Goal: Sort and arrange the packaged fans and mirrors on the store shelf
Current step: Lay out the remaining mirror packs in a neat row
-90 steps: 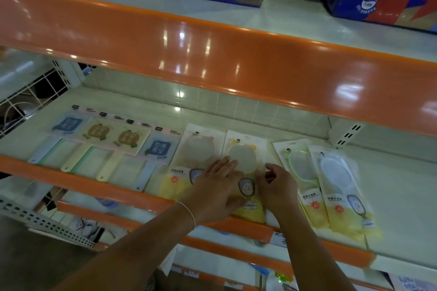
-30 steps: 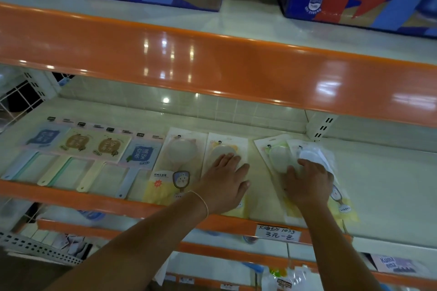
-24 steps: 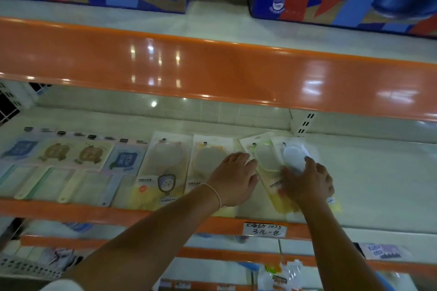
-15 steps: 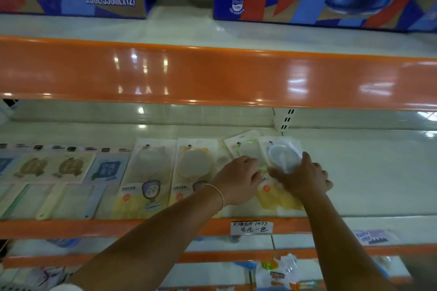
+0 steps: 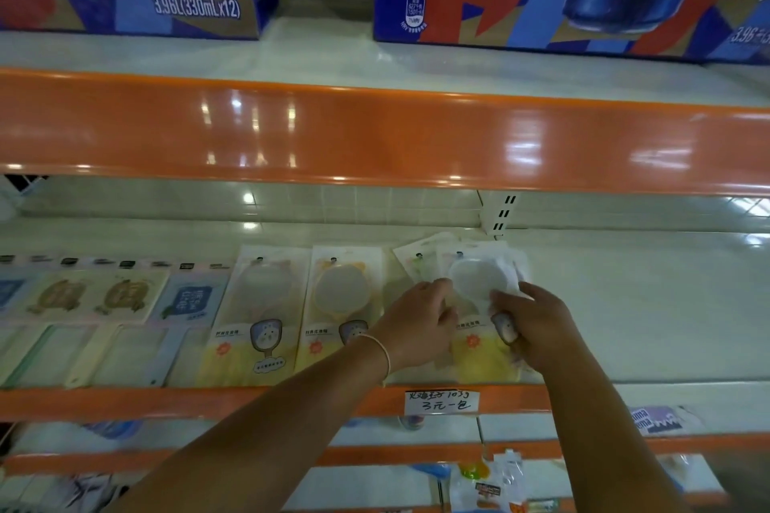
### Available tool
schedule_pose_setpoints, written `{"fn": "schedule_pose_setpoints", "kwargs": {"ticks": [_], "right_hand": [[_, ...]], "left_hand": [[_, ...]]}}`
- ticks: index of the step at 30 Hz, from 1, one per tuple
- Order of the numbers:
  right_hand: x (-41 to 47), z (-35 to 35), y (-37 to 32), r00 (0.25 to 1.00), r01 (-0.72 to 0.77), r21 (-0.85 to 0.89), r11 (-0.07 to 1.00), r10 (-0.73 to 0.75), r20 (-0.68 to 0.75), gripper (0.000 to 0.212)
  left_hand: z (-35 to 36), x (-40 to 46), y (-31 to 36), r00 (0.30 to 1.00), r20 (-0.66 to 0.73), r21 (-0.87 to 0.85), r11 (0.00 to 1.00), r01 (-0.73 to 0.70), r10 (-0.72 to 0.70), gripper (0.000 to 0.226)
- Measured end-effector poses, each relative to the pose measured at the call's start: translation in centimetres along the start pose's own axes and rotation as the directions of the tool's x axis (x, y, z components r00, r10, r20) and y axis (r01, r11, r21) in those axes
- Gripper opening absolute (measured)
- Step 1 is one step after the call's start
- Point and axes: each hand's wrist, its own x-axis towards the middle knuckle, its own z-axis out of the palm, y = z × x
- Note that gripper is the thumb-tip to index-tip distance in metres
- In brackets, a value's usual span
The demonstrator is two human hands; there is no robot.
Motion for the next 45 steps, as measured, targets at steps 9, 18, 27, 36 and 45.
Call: {"fn": "schedule_pose_setpoints", "kwargs": {"ticks": [9, 18, 27, 36, 45], "right_hand": [[-1.8, 4.6, 0.0, 0.939, -0.047, 0.208, 0.977, -0.028, 0.343, 0.022], [-1.5, 10.9, 0.4, 0.951, 0.038, -0.004, 0.999, -0.035, 0.309, 0.017], [-1.1, 13.6, 1.4, 0.960, 0.065, -0.047, 0.997, -0.049, 0.277, 0.009], [0.8, 10.6, 1.6, 0.969, -0.017, 0.042, 0.999, 0.006, 0.247, 0.017], [3.3, 6.2, 1.4, 0.983, -0.055, 0.128, 0.990, 0.031, 0.182, 0.020]], "left_hand": [[-2.9, -1.9, -2.0, 0.970, -0.202, -0.200, 0.975, 0.097, -0.138, 0.055], [-5.7, -4.1, -6.2, 0.942, -0.256, -0.084, 0.976, 0.202, -0.217, 0.056], [-6.3, -5.2, -7.7, 0.941, -0.272, 0.024, 0.976, 0.216, -0.202, 0.051], [-4.5, -4.7, -6.4, 0.970, -0.223, 0.149, 0.979, 0.138, -0.102, 0.050], [-2.7, -4.1, -4.4, 0.976, -0.217, 0.241, 0.970, 0.029, 0.025, 0.048]]}}
